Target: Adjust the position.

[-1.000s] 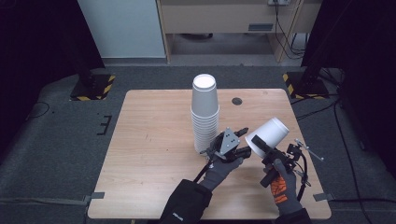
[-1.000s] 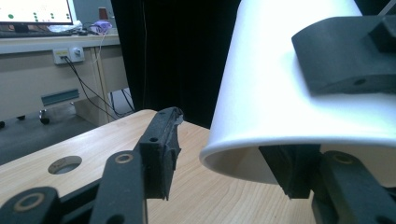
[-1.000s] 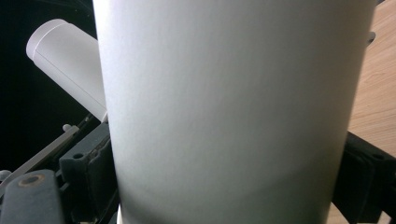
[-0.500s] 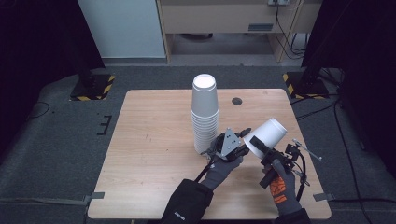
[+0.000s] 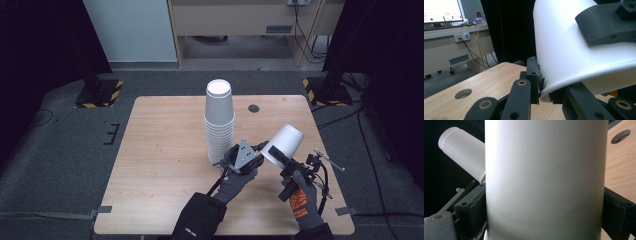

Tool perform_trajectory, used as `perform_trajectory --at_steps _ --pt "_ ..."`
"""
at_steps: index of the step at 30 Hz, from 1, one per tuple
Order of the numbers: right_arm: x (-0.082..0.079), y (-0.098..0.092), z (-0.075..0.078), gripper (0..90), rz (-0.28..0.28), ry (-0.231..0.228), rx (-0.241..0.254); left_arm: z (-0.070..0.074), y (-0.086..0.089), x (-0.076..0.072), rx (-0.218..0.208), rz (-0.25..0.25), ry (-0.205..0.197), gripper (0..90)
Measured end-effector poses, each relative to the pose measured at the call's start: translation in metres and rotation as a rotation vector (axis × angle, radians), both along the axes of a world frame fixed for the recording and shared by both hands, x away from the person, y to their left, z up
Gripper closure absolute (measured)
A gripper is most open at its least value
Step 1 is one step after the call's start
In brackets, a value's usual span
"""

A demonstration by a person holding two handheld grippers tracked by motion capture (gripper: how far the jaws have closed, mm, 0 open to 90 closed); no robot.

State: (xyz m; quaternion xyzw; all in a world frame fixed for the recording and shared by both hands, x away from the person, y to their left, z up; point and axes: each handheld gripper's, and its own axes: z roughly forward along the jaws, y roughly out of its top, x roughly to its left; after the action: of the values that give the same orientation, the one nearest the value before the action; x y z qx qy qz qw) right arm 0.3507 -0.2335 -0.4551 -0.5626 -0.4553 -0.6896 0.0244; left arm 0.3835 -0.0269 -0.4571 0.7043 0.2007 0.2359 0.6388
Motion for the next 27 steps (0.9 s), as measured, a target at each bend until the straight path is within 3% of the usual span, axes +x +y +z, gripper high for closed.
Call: perform_trajectory --at_steps 10,27 --pt "0.001 0.001 0.000 9.9 0.007 -0.017 -0.027 -0.003 0.003 -0.002 0.009 -0.020 0.021 83.1" --pt "0.004 0.001 0.001 6.2 0.018 -0.018 -0.032 -0.003 0.014 -0.008 0.018 -0.028 0.051 83.8"
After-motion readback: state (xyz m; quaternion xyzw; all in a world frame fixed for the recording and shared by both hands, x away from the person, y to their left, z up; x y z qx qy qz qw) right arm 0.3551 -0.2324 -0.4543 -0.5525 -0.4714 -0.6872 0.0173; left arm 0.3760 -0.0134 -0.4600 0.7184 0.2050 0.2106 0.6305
